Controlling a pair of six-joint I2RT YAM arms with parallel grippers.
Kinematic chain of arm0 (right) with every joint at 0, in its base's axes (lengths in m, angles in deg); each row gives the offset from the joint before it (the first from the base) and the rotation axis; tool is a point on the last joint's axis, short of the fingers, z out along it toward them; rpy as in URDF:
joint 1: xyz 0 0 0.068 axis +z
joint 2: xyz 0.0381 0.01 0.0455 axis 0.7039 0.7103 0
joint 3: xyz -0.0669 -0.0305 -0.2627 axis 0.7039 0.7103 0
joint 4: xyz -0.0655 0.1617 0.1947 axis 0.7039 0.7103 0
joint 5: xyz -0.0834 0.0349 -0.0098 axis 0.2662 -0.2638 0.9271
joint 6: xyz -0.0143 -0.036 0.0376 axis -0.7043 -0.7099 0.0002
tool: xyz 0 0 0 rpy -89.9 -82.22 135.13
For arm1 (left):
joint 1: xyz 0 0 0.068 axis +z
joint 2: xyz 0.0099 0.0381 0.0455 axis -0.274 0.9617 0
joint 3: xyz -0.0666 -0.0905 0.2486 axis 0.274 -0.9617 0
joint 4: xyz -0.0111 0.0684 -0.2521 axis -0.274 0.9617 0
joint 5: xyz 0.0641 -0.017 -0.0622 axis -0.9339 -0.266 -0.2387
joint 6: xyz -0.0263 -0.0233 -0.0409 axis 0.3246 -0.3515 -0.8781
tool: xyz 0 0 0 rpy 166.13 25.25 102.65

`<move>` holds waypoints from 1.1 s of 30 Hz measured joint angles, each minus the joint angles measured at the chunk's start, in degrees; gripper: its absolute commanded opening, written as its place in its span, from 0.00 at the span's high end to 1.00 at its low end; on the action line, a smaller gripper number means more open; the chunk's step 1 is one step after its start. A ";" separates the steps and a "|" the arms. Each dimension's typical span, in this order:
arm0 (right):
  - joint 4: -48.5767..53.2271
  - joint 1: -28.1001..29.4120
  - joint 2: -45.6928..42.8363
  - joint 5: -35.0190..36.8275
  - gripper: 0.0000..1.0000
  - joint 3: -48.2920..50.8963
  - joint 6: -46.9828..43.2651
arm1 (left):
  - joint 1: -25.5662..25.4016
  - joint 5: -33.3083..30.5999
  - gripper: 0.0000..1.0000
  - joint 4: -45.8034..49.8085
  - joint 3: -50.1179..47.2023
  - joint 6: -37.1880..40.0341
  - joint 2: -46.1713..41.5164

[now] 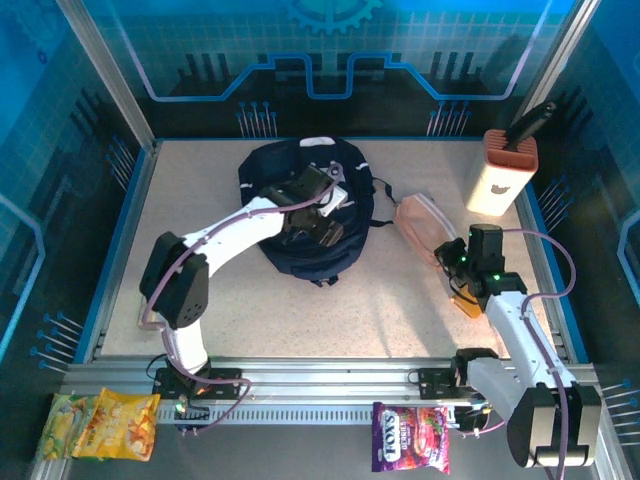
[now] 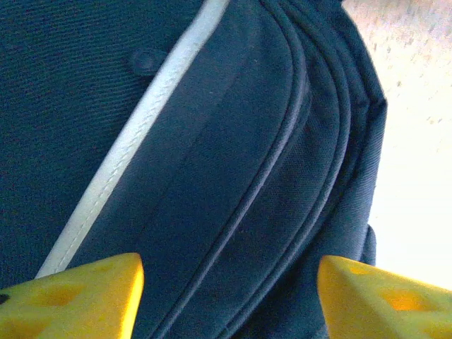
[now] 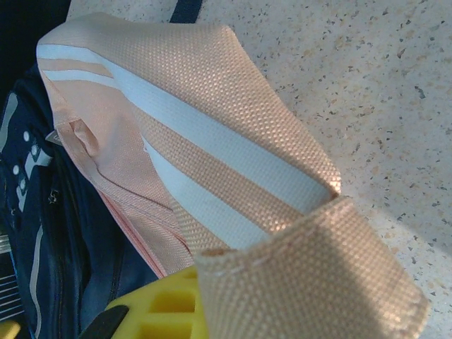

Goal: Pack the student bag
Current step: Open the student bag at the top-center of the table.

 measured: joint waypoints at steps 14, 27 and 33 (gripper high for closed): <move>-1.11 -0.81 0.39 -4.50 0.89 -1.03 0.74 | -0.26 -7.45 0.65 5.86 8.55 8.81 9.64; -1.31 -0.85 -0.22 -6.43 0.88 -1.46 1.57 | -0.46 -7.41 0.96 0.85 6.84 7.13 5.01; -0.42 -1.20 -1.55 -7.78 0.88 -2.27 0.96 | 0.04 -7.15 1.00 -1.75 6.03 5.55 2.64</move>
